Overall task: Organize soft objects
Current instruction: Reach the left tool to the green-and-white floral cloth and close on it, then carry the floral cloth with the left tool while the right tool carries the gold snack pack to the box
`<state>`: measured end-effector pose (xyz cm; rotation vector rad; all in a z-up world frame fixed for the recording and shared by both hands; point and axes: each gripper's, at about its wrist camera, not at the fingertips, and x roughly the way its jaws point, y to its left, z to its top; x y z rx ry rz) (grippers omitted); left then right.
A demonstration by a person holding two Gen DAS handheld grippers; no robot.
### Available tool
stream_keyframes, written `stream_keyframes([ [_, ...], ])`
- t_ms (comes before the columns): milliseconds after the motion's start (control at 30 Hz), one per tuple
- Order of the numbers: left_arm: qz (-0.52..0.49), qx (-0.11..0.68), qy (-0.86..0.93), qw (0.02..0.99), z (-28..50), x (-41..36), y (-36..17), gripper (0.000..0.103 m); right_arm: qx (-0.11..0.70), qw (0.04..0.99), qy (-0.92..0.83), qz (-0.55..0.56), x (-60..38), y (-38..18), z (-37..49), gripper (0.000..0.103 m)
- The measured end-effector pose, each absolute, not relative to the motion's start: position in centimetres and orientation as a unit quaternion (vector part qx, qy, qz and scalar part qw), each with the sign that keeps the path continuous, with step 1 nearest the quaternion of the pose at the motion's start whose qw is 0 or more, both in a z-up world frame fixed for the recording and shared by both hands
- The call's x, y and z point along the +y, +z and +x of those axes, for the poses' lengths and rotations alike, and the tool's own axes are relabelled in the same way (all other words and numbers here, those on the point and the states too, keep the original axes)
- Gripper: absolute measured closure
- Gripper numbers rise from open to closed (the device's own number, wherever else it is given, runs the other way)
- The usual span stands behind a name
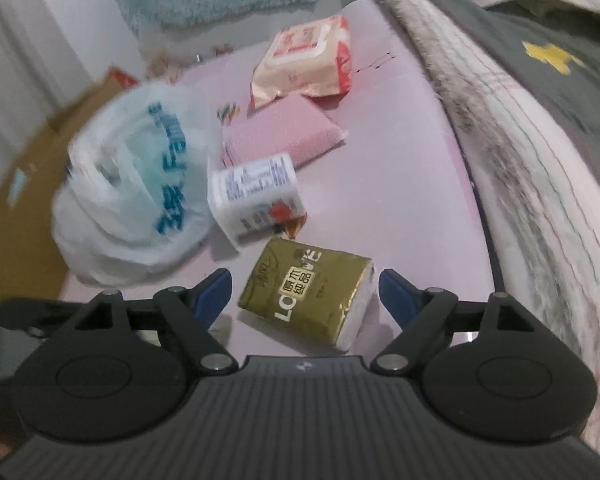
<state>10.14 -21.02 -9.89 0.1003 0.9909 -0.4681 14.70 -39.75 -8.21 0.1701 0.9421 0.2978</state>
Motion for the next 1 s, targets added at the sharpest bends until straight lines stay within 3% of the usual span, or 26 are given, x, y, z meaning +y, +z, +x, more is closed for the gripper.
stream_keyframes([
  [300,0.026,0.475,-0.211,0.854,9.7,-19.3,-9.7,0.078,0.467,0.875,0.123,0.024,-36.9,-9.5,15.7,0.021],
  [467,0.026,0.472,-0.211,0.856,9.5,-19.4,-9.6,0.084,0.457,0.881,0.117,0.029,-37.1,-9.5,15.1,0.026],
  [633,0.032,0.462,-0.216,0.859,8.9,-19.5,-9.0,0.087,0.446,0.884,0.105,0.092,-39.2,-9.3,13.4,0.031],
  [1000,-0.006,0.42,-0.236,0.876,6.5,-18.1,-4.0,0.09,0.376,0.879,0.11,0.273,-45.3,-6.2,7.0,0.031],
])
